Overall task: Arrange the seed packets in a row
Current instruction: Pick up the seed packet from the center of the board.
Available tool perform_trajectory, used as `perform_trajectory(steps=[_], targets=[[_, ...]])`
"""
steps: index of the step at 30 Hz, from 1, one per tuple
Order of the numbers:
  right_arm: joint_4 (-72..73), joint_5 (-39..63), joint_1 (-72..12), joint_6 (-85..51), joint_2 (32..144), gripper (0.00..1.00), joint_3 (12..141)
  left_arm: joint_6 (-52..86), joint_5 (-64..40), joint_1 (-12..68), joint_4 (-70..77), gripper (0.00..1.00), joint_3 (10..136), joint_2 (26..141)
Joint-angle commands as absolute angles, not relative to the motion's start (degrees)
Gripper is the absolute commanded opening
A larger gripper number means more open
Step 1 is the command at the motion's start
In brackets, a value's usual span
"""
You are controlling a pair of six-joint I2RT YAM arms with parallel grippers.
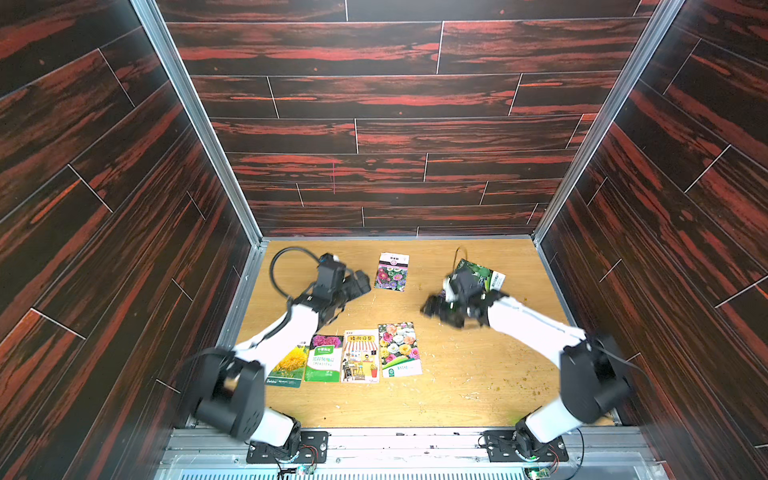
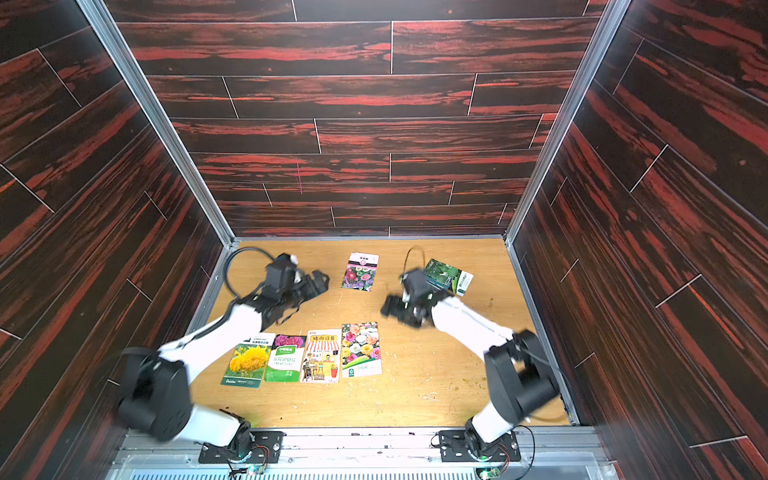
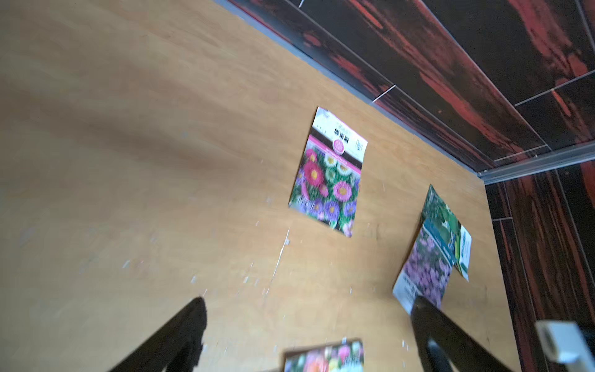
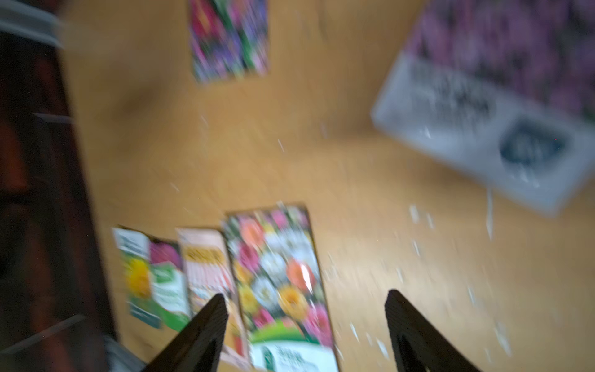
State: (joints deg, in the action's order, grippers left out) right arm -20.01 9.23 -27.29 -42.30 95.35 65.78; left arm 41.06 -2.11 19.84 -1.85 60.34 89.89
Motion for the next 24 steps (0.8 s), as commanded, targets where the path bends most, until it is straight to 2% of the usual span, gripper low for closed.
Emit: perform_trajectory(steps=[1,5,9,18,24], targets=[[-15.5,22.4,-24.1,-37.9,104.9,0.80,75.2,38.0,-6.2,18.7,-1.7,1.00,69.7,99.3],[-20.1,23.2,-22.8,-35.2,116.6,0.80,90.5,32.7,-13.9,17.3,-5.4,1.00,83.1,113.4],[-21.7,24.9,-20.6,-35.7,124.7,0.80,100.5,31.5,-17.5,15.6,-5.5,0.99,90.4,122.1],[-23.2,30.2,-18.9,-38.4,139.9,0.80,115.8,28.5,-21.6,14.9,-7.0,0.98,100.9,134.0],[-21.6,32.8,-18.9,-40.5,145.6,0.80,120.8,31.3,-29.4,14.8,-4.2,0.97,103.4,138.0]])
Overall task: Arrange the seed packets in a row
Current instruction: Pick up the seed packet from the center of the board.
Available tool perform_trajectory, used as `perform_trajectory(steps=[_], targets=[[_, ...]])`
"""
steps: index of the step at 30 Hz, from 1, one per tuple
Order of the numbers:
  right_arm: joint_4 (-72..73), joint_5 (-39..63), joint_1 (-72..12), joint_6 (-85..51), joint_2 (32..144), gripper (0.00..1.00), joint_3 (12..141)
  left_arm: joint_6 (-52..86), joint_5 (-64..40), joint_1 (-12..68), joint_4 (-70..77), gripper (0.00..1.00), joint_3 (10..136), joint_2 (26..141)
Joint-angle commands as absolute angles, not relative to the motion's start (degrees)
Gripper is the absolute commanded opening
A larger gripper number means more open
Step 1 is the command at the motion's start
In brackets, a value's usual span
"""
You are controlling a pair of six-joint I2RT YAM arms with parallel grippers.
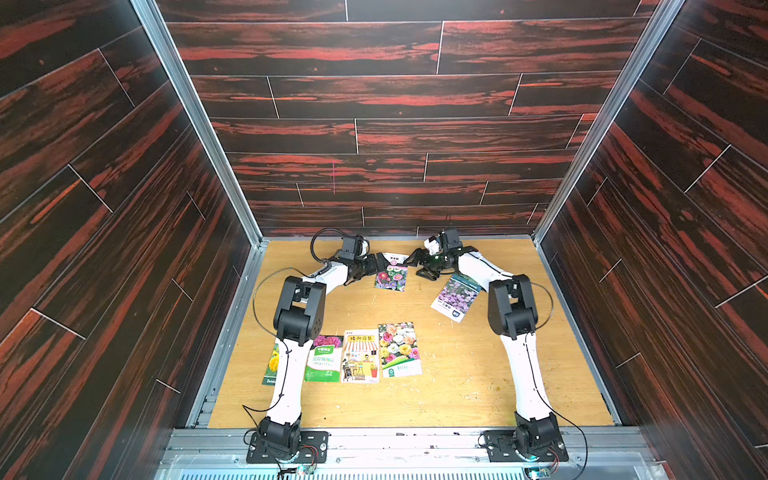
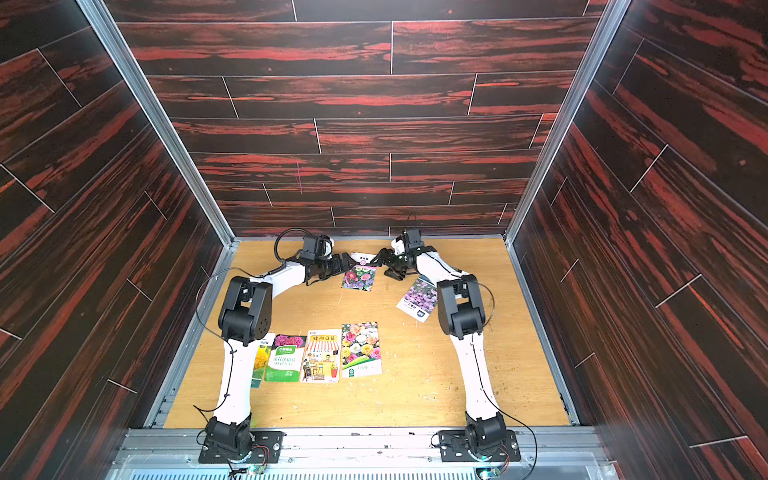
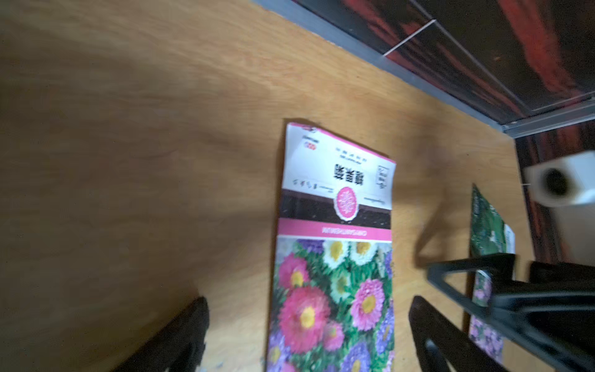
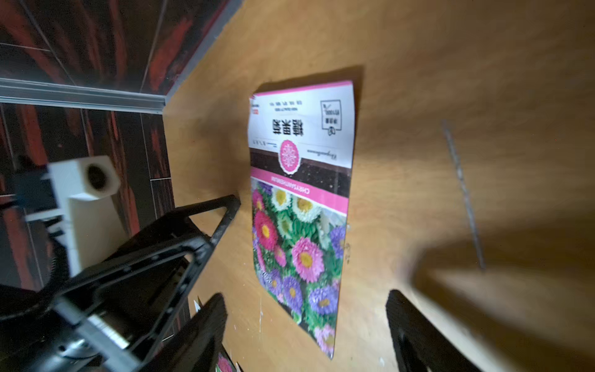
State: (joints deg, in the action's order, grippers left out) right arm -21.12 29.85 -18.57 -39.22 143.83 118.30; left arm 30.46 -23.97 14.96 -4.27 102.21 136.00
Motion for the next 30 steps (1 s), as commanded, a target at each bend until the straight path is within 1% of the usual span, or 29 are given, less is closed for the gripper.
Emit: perform_trajectory(steps=[1,5,8,12,14,15,18,22,24,26,27,30], targets=[[-21.7,33.4,-18.9,-41.0,146.6,0.80,121.8,32.2,-30.6,14.9,-3.4,0.97,103.3,138.4],[-21.5,36.8,-19.2,-42.9,150.5,0.80,125.1,36.4,-35.7,14.9,-1.0,0.95,102.8,139.9],[-21.0,39.1,-19.6,-44.0,152.3,0.80,125.6,41.3,-39.4,15.2,4.1,0.92,100.5,140.1],[-18.1,40.5,-19.7,-45.6,152.2,0.80,123.2,46.7,-42.2,15.8,9.9,0.85,97.3,139.3],[-17.8,40.7,-19.7,-45.5,152.1,0.80,122.6,48.4,-42.9,15.9,12.0,0.79,96.0,138.4],[-17.8,40.7,-19.7,-45.5,152.0,0.80,122.4,49.1,-43.5,15.9,12.8,0.74,95.5,137.9],[-17.5,40.7,-19.7,-45.1,151.2,0.80,121.1,50.0,-44.4,15.9,13.8,0.50,94.5,136.5],[-16.1,40.9,-19.4,-45.1,149.7,0.80,118.2,49.7,-44.6,15.9,12.7,0.20,94.4,134.9],[-15.4,40.9,-19.2,-44.9,148.8,0.79,116.7,49.3,-44.7,15.9,11.7,0.11,94.4,134.4],[-14.4,40.9,-19.0,-45.0,147.5,0.79,114.8,49.2,-44.6,15.9,11.3,0.05,94.2,133.9],[-13.9,40.9,-18.8,-44.9,146.6,0.79,113.5,49.1,-44.7,15.9,11.3,0.00,94.0,133.5],[-9.6,40.8,-18.2,-45.4,141.6,0.79,106.7,47.9,-43.4,15.8,11.1,0.00,91.8,130.9]])
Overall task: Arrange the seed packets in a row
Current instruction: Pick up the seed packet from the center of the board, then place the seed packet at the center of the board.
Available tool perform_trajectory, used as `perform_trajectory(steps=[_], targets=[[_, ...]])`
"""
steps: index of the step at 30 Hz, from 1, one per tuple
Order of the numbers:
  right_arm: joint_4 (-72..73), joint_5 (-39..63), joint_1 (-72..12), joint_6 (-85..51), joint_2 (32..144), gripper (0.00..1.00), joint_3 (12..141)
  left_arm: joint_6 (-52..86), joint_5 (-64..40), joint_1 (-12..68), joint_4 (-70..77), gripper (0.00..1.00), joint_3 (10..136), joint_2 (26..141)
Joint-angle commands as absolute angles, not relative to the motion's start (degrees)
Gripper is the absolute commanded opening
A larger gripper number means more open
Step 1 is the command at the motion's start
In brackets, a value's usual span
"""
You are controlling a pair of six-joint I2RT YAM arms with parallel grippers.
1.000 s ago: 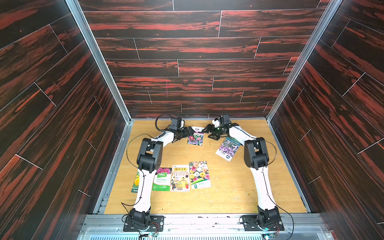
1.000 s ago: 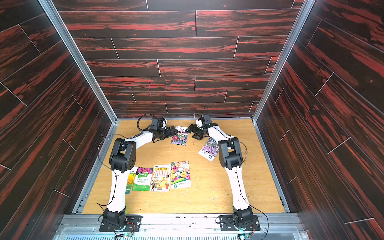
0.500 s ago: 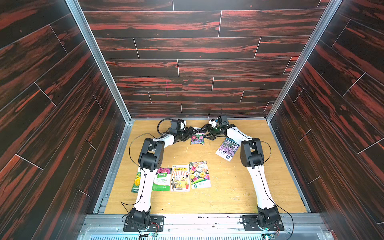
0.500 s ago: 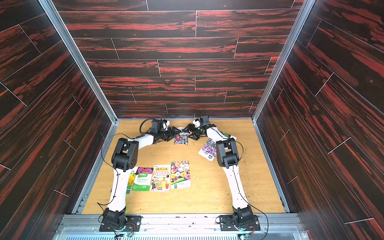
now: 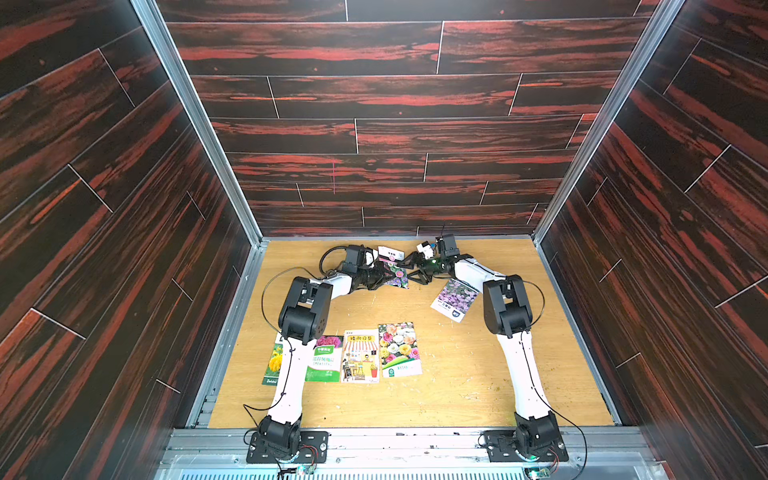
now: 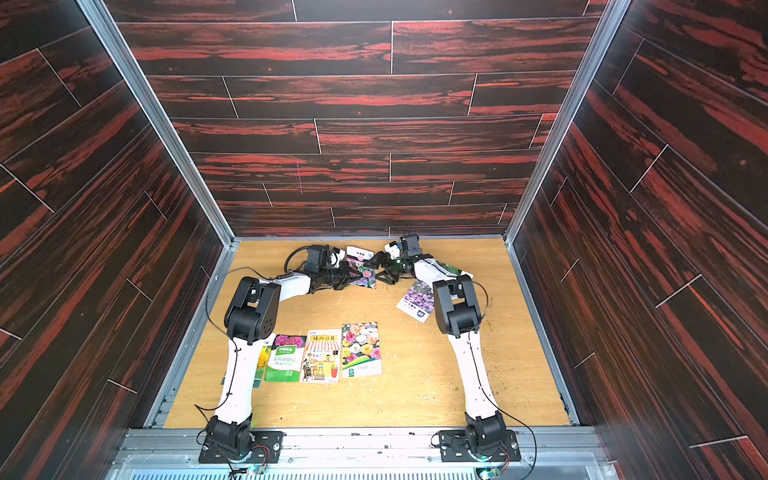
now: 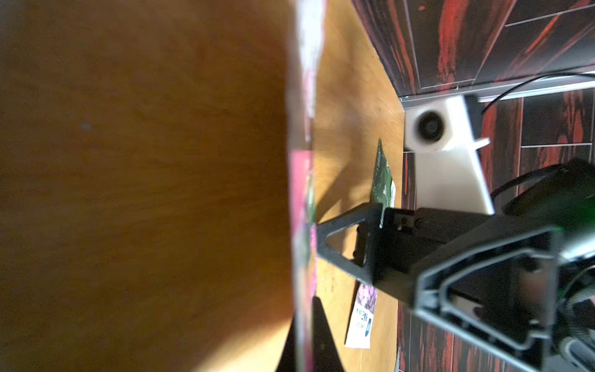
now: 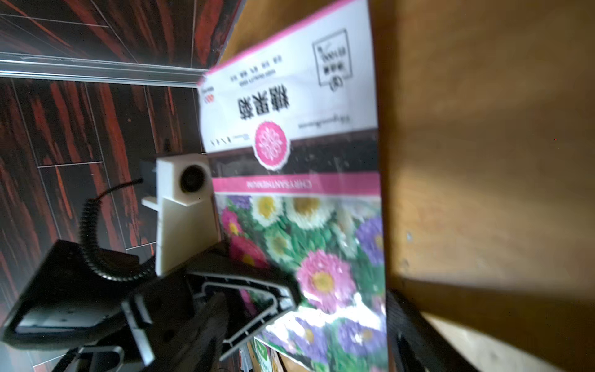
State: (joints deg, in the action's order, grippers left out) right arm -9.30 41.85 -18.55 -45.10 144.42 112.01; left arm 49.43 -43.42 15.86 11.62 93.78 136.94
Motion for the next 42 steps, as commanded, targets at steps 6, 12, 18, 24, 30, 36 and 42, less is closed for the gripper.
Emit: perform_trajectory(steps=[6,12,18,24,30,36,42], targets=[[1.9,45.2,-16.0,-48.1,129.3,0.79,90.4,39.1,-54.6,15.5,3.4,0.00,90.3,125.0],[25.8,57.8,-11.1,-57.5,118.2,0.79,74.7,28.5,-66.1,16.2,-9.6,0.00,85.0,116.8],[30.1,66.9,-7.7,-60.0,113.2,0.78,71.4,8.6,-74.1,18.5,-37.1,0.00,88.4,112.2],[27.1,70.6,-8.5,-55.1,108.4,0.77,67.1,-6.7,-79.1,20.0,-55.6,0.00,91.2,110.9],[22.9,73.5,-11.5,-49.4,104.8,0.71,62.9,-8.3,-79.4,20.2,-58.9,0.00,92.9,112.9],[9.8,72.8,-14.2,-38.4,101.5,0.54,63.9,-16.1,-78.3,20.2,-68.8,0.00,97.4,115.8],[6.7,71.6,-14.9,-36.2,101.4,0.00,65.2,-21.4,-76.7,20.2,-75.6,0.01,100.5,118.7]])
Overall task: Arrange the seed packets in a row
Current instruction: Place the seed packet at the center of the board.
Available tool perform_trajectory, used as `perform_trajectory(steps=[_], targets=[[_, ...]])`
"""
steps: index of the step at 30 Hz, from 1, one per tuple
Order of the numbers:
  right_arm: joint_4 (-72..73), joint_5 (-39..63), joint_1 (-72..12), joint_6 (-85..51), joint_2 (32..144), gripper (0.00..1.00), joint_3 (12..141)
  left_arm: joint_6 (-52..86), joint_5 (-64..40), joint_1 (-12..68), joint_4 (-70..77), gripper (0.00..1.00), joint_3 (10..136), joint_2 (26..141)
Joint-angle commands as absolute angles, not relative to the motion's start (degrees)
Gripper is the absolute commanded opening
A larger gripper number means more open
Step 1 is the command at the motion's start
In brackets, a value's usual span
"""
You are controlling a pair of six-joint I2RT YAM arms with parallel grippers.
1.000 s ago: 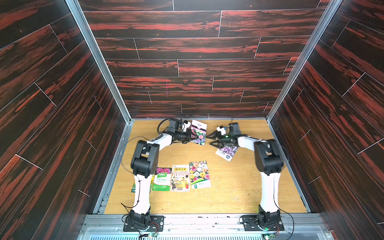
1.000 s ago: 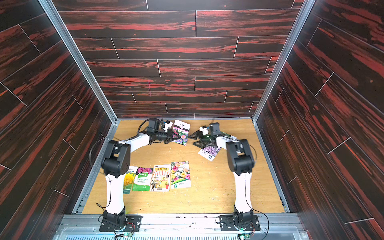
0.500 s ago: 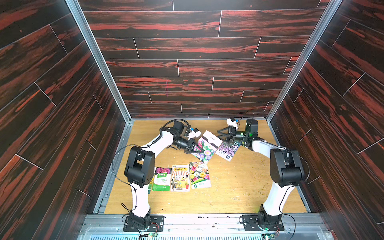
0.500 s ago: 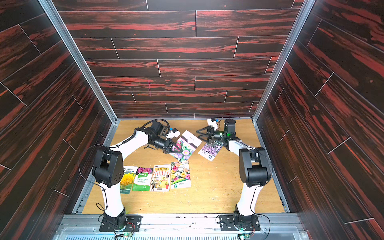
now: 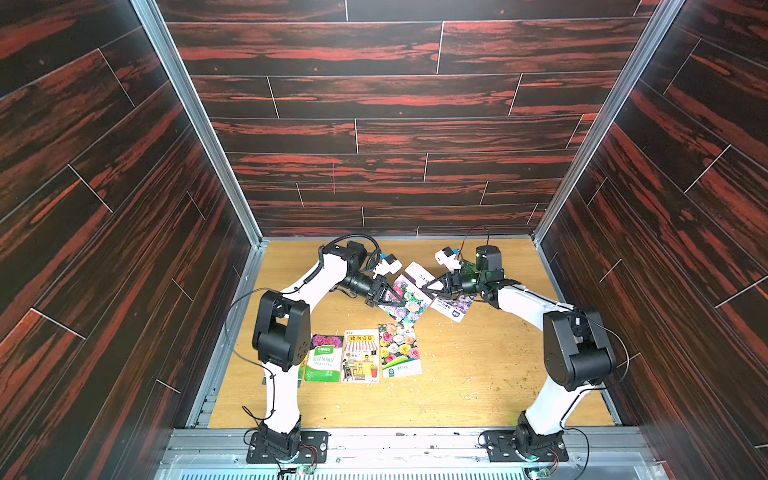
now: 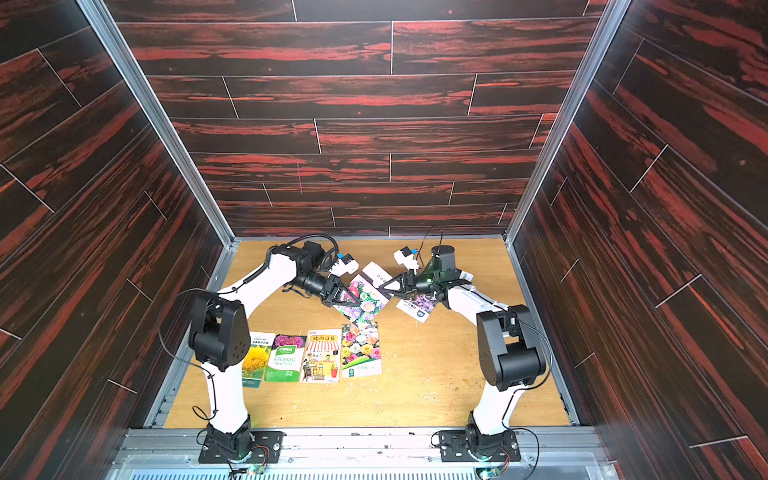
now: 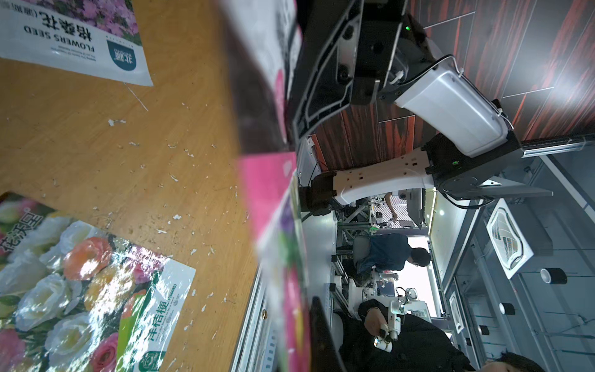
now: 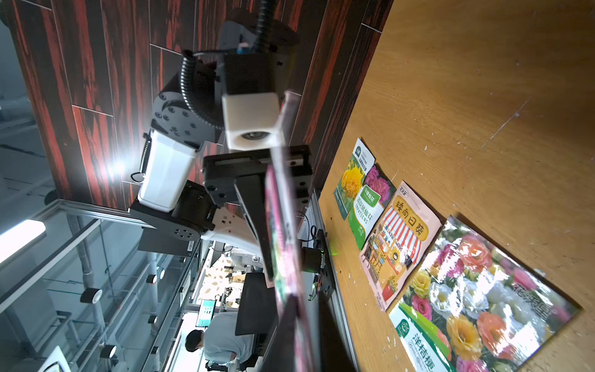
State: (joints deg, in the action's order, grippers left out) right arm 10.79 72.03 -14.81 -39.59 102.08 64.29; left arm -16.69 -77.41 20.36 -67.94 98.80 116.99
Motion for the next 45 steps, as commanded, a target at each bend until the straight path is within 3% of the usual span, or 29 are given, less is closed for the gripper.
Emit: perform_trajectory(steps=[1,3,6,13,16,25,33,42,45], targets=[[6.4,71.3,-14.9,-36.0,101.2,0.00,65.5,-20.5,-75.4,20.2,-75.3,0.07,100.7,119.2],[4.4,69.6,-15.0,-34.9,100.7,0.00,66.2,-13.2,-70.7,20.1,-69.1,0.20,99.6,119.1],[-0.4,66.8,-14.9,-31.6,100.4,0.00,67.9,9.7,-50.1,20.2,-43.3,0.41,90.8,114.3],[-3.1,56.4,-14.8,-31.7,100.3,0.00,70.6,17.9,-33.5,19.6,-35.3,0.46,91.3,113.8],[0.5,49.3,-14.6,-35.2,99.2,0.00,70.5,24.1,-27.7,20.3,-24.0,0.52,85.4,108.9],[37.1,31.0,-15.1,-57.4,96.2,0.00,60.9,53.9,-24.5,22.5,26.6,0.72,59.5,94.8],[46.1,17.2,-20.4,-67.1,96.2,0.00,58.1,64.0,-17.7,29.5,46.6,0.74,56.9,99.2],[45.7,13.9,-24.7,-68.6,94.7,0.00,56.8,66.4,-13.7,30.0,57.4,0.73,58.0,103.5],[45.8,12.9,-25.1,-68.9,93.6,0.00,54.3,64.3,-11.3,30.0,59.8,0.68,56.5,101.6]])
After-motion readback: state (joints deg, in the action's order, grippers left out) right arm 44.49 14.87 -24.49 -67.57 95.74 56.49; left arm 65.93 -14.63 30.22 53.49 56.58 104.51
